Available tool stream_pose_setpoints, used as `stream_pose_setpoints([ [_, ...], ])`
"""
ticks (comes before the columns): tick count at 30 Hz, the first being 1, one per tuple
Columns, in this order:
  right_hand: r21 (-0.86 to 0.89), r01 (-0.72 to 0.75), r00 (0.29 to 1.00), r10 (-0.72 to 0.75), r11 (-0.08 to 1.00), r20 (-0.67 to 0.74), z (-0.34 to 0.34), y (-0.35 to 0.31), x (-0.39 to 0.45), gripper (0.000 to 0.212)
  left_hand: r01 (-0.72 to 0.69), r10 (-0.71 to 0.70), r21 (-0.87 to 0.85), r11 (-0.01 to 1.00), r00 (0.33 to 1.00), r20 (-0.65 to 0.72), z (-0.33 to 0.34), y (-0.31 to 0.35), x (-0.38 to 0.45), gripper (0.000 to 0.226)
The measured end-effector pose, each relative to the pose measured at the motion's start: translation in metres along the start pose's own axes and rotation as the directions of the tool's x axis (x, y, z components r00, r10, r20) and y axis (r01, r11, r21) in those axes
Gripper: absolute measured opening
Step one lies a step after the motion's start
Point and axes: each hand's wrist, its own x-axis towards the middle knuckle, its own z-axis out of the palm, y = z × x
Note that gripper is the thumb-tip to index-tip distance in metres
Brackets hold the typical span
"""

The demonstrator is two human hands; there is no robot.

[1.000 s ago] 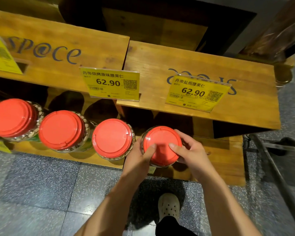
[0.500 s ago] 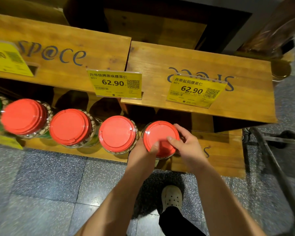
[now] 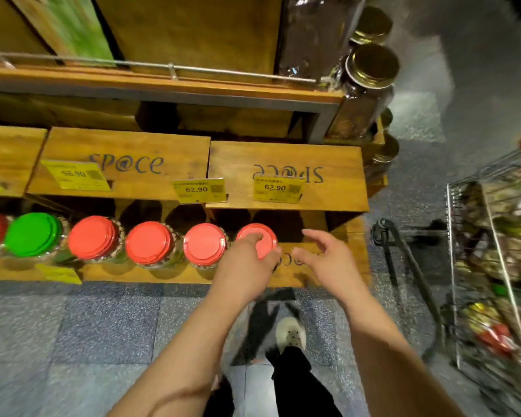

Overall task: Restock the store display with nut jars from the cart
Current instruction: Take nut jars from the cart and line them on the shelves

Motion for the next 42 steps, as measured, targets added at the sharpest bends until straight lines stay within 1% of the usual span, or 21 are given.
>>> stream_pose_setpoints([
  [3, -0.137, 0.055, 0.998, -0.058, 0.989, -0.015, -0.042, -0.03, -0.037, 0.053, -0.122, 0.125, 0.117, 0.986, 0.992, -0.018, -0.018, 0.037, -0.032, 0.056],
  [6, -0.242, 0.085, 0.989, -0.112, 0.966, -0.101, -0.092, -0.05, -0.088, 0.054, -0.265, 0.275, 0.258, 0.929, 0.961, -0.004, -0.034, 0.078, -0.075, 0.057],
  [8, -0.261, 0.086, 0.981, -0.127, 0.962, -0.144, -0.115, -0.06, -0.124, 0.054, -0.348, 0.361, 0.35, 0.869, 0.932, 0.03, -0.042, 0.102, -0.101, 0.057],
  [11, -0.29, 0.053, 0.97, -0.118, 0.956, -0.212, -0.142, -0.064, -0.183, 0.06, -0.469, 0.484, 0.476, 0.744, 0.869, 0.099, -0.051, 0.133, -0.144, 0.06],
  [13, -0.298, 0.029, 0.965, -0.104, 0.954, -0.241, -0.157, -0.063, -0.216, 0.064, -0.529, 0.546, 0.51, 0.678, 0.827, 0.132, -0.055, 0.151, -0.167, 0.061],
  [17, -0.294, -0.007, 0.938, -0.096, 0.956, -0.334, -0.191, -0.056, -0.281, 0.066, -0.628, 0.641, 0.583, 0.516, 0.734, 0.224, -0.052, 0.185, -0.212, 0.059],
  [20, -0.234, -0.047, 0.915, -0.052, 0.971, -0.401, -0.214, -0.04, -0.319, 0.065, -0.693, 0.69, 0.577, 0.432, 0.666, 0.284, -0.041, 0.209, -0.234, 0.063],
  [22, -0.167, -0.07, 0.895, -0.012, 0.983, -0.446, -0.229, -0.026, -0.339, 0.065, -0.731, 0.709, 0.567, 0.38, 0.624, 0.329, -0.03, 0.224, -0.245, 0.065],
  [26, -0.07, -0.095, 0.86, 0.046, 0.993, -0.508, -0.261, 0.001, -0.361, 0.064, -0.768, 0.711, 0.541, 0.342, 0.588, 0.386, -0.006, 0.249, -0.255, 0.07],
  [30, -0.024, -0.093, 0.833, 0.065, 0.995, -0.55, -0.296, 0.032, -0.358, 0.065, -0.792, 0.717, 0.532, 0.298, 0.554, 0.423, 0.027, 0.28, -0.248, 0.074],
  [35, 0.029, -0.102, 0.827, 0.101, 0.994, -0.553, -0.36, 0.08, -0.328, 0.066, -0.8, 0.692, 0.531, 0.28, 0.552, 0.465, 0.088, 0.332, -0.229, 0.078],
  [39, 0.079, -0.125, 0.822, 0.148, 0.989, -0.549, -0.424, 0.119, -0.296, 0.073, -0.811, 0.672, 0.51, 0.287, 0.549, 0.497, 0.14, 0.382, -0.214, 0.078],
  [42, 0.098, -0.16, 0.824, 0.188, 0.982, -0.534, -0.47, 0.149, -0.272, 0.08, -0.802, 0.642, 0.51, 0.311, 0.573, 0.51, 0.178, 0.421, -0.201, 0.081],
])
